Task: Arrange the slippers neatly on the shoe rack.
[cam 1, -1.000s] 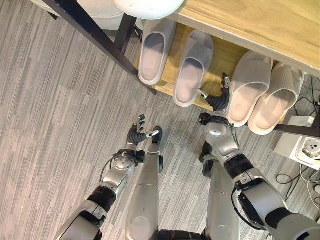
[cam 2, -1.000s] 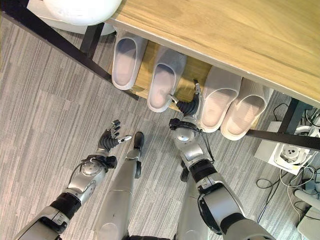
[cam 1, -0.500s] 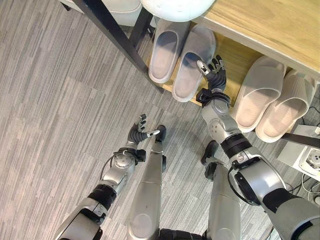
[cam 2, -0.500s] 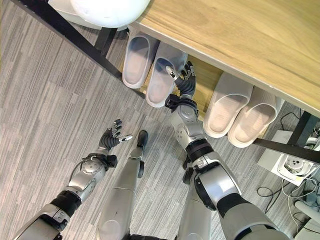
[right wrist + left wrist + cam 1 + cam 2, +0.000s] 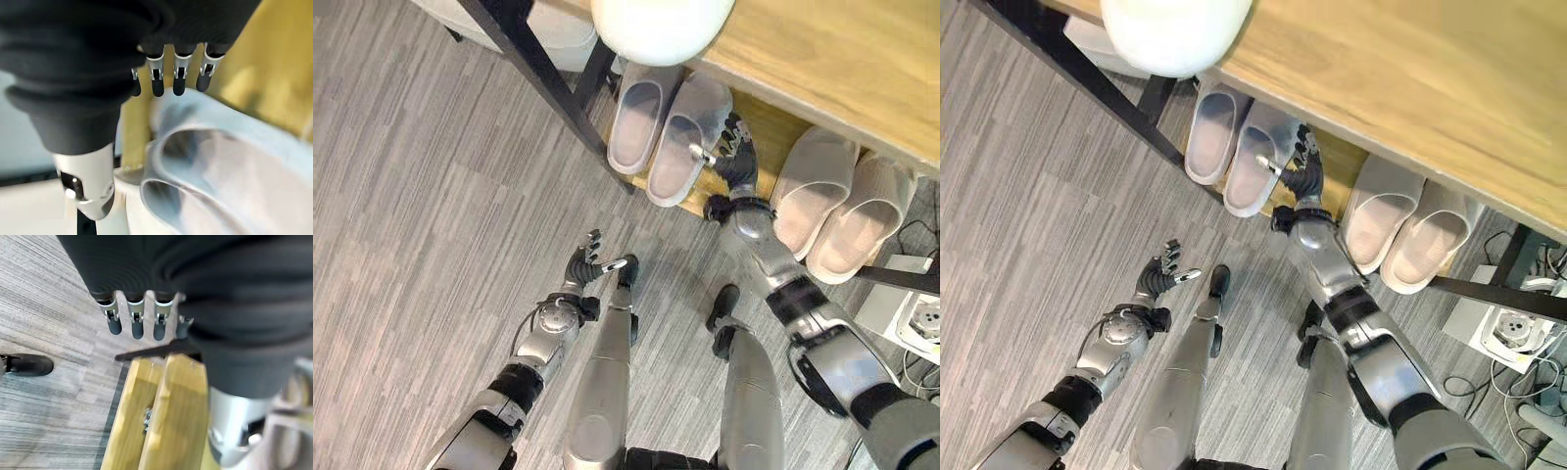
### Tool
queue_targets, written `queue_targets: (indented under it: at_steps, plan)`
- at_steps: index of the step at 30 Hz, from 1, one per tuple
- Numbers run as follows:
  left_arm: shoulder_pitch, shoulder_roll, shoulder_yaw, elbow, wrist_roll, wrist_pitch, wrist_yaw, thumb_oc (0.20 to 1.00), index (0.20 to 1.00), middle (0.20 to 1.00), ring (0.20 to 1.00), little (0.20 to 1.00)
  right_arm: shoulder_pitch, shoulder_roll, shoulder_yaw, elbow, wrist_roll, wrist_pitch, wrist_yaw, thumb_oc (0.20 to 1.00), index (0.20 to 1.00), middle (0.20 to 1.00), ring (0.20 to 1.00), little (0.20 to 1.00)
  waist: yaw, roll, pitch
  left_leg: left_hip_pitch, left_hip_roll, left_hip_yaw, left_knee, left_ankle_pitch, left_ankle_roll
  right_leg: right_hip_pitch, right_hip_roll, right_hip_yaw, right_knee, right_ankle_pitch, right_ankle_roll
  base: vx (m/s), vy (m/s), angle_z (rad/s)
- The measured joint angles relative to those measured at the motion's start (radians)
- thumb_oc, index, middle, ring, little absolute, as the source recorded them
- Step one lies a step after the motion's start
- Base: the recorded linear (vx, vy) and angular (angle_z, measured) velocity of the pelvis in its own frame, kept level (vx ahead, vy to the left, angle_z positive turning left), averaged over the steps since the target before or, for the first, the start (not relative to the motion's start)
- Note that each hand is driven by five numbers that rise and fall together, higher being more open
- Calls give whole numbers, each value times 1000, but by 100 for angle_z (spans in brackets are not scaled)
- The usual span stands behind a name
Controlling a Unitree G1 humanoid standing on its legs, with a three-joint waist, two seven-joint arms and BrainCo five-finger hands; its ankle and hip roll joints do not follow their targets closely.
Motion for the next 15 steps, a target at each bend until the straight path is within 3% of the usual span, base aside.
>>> queue_targets:
  at_steps: [1, 3, 5, 8, 9, 12, 15]
  plan:
    - [9, -3, 13, -1, 2, 7, -5, 1000, 1000, 1000, 1000, 1000, 50, -18, -18, -54, -52, 17, 8, 1000, 1000, 1000, 1000, 1000, -11, 0, 1, 31, 4, 8, -33, 6, 10, 27, 6, 4, -32, 7, -6, 80, -52, -20]
    - [61, -3, 50, -4, 14, 12, -9, 1000, 1000, 1000, 1000, 1000, 211, -42, -37, -198, -112, 24, 28, 1000, 1000, 1000, 1000, 1000, -15, 1, -3, 142, 16, 17, -126, 38, 3, 144, 25, -9, -134, 52, 18, 75, -35, -16]
    - [107, 10, 51, 2, 25, 11, -12, 1000, 1000, 1000, 1000, 1000, 276, -43, -29, -198, -133, 18, 53, 1000, 1000, 1000, 1000, 1000, -37, -10, -78, 150, 19, 27, -143, 29, 8, 152, 29, -5, -172, 56, 13, 135, -58, -16]
    - [141, -5, 81, -13, 39, 18, -45, 1000, 1000, 1000, 1000, 1000, 405, -65, -57, -305, -115, 8, 136, 1000, 1000, 1000, 1000, 1000, -55, -1, -102, 230, 27, 43, -212, 53, 5, 237, 43, -10, -255, 97, 27, 106, -27, -14]
    - [170, -7, 81, -10, 39, 20, -53, 1000, 1000, 1000, 1000, 1000, 450, -64, -39, -316, -103, 6, 194, 1000, 1000, 1000, 1000, 1000, -70, -8, -161, 250, 32, 60, -233, 53, 7, 257, 51, -4, -300, 110, 29, 77, -16, -17]
    - [195, -19, 77, -11, 61, 24, -93, 1000, 1000, 1000, 1000, 1000, 523, -66, -44, -325, -47, 1, 293, 1000, 1000, 1000, 1000, 1000, -94, -4, -228, 319, 35, 67, -283, 58, 8, 342, 63, -7, -391, 139, 35, 182, -52, -10]
    - [254, -8, 116, -39, 84, 32, -127, 1000, 1000, 1000, 1000, 1000, 717, -120, -108, -476, -9, -15, 405, 1000, 1000, 1000, 1000, 1000, -118, -3, -254, 413, 32, 93, -328, 53, 4, 445, 65, -1, -471, 161, 45, 141, -17, -18]
